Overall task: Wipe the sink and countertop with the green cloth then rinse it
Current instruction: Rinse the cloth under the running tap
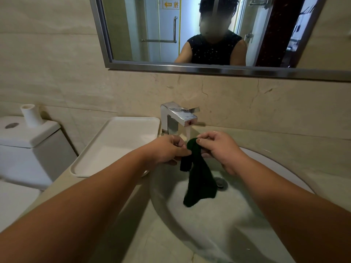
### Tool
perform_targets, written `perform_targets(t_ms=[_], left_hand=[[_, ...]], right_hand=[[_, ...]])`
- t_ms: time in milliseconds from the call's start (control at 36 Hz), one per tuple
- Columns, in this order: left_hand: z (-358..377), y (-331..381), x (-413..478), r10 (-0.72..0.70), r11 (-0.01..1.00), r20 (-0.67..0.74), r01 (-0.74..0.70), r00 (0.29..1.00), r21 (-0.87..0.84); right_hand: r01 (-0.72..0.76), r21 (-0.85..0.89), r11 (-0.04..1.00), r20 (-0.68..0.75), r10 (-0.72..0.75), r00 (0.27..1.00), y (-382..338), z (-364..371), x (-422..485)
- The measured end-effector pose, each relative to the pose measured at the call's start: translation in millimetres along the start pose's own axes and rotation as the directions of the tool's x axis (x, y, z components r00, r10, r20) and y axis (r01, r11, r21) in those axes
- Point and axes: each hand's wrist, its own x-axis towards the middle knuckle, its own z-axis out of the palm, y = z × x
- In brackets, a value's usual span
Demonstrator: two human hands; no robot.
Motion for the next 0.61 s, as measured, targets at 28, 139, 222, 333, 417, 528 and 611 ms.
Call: perform_targets(t_ms=[28,139,222,333,417,528,611], left_hand=[[2,1,0,0.008,1.0,-0.012,-0.008,1.0,0.012],[4,3,2,0.047,0.999,-0.149,-0.045,0.988,0.01],[3,5,2,0.055,0.991,-0.248,-0.084,0.967,-0.107],[9,13,0,0.104,0.993,-0.289,-0.116,0.952,-0.026],[11,17,-3,0.119,0.993,-0.279,-0.115,0.953,0.032],[9,13,-7,0.101,0.995,-0.188,-0.098,0.977,0.026],[4,13,-11,0.049,0.997,-0.052,-0.052,0.997,-0.049]], right_hand=[[0.017,-0.026,1.0,0.007,-0.016,1.0,-1,1,0],[0.05,-0.105,0.993,-0.002,-0.051,0.999,-4,-1,0],[0.054,-0.178,0.982,-0.028,-0.06,0.998,-3,-4,-1],[0.066,-0.266,0.962,0.038,-0.058,0.998,-10,-1,-6],[0.072,-0.352,0.933,0.119,-0.032,0.992,-17,0,-10],[0.131,-0.373,0.919,0.086,-0.106,0.991,-17,-9,-10],[0.111,-0.325,0.939,0.076,-0.091,0.993,-16,-14,-11]])
